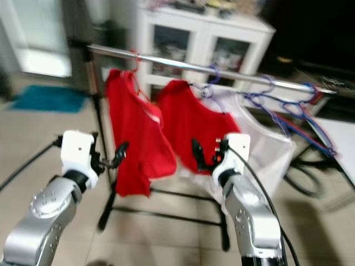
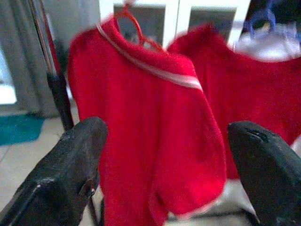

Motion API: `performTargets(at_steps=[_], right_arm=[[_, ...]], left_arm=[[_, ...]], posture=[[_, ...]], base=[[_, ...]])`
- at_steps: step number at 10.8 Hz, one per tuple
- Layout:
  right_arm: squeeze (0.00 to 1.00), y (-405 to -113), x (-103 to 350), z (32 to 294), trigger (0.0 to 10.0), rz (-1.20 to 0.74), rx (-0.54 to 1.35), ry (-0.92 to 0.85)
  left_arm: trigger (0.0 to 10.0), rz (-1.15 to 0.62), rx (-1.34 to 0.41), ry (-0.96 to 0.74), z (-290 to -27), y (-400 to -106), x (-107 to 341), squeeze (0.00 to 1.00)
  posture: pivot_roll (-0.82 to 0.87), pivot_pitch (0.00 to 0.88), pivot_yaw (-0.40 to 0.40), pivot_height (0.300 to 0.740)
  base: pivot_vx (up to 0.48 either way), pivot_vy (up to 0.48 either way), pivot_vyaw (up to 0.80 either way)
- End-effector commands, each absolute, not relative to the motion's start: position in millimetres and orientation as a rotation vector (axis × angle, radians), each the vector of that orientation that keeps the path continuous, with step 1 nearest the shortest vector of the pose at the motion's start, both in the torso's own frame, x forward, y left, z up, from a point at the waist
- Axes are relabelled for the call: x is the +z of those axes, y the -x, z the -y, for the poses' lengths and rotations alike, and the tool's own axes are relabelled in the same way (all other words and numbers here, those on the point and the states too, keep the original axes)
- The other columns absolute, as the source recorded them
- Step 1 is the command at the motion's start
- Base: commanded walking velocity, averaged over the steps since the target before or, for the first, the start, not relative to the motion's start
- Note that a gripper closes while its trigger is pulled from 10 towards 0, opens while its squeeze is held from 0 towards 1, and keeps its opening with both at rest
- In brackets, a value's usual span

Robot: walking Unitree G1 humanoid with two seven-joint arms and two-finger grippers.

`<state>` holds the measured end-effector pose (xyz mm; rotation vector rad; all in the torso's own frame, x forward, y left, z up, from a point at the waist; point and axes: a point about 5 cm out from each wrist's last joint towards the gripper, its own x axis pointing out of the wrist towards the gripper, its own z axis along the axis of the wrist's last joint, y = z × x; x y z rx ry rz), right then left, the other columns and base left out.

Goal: Hang hanger

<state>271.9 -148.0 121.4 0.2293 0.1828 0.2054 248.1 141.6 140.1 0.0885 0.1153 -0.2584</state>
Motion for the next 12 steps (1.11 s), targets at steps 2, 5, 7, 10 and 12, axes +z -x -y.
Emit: performTargets(at_steps=[2, 5, 7, 10, 12], right_arm=[[0.00, -261.0, 116.1, 162.7, 10.0, -0.204, 0.165, -0.145], [0.00, -265.9, 133.5, 165.9, 10.0, -0.136, 0.130, -0.112], [0.00, -273.2, 139.1, 157.9, 10.0, -0.113, 0.156, -0.066], [1.00, -278.5, 143.8, 162.2, 10.0, -0.073, 0.102, -0.060], [1.00, -281.6, 151.3, 168.2, 10.0, -0.014, 0.085, -0.037]], left_arm=[[10.0, -0.099, -0.303, -0.066, -132.2, -252.8, 139.6, 0.11], [10.0, -0.090, -0.297, -0.033, -132.3, -256.9, 136.3, 0.16], [10.0, -0.098, -0.301, -0.010, -131.4, -256.0, 138.2, 1.00], [10.0, -0.082, -0.294, -0.043, -136.5, -257.9, 142.3, 1.00], [10.0, -0.067, -0.317, -0.064, -136.0, -259.4, 147.4, 1.00]], posture=[[0.14, 0.005, -0.041, 0.740], [0.12, 0.016, -0.040, 0.740], [0.13, 0.021, -0.052, 0.740], [0.15, 0.029, -0.068, 0.740], [0.15, 0.028, -0.068, 0.740]], base=[[0.000, 0.000, 0.00], [0.112, 0.000, 0.00], [0.422, 0.000, 0.61], [0.436, 0.000, 0.27], [0.435, 0.000, 0.00]])
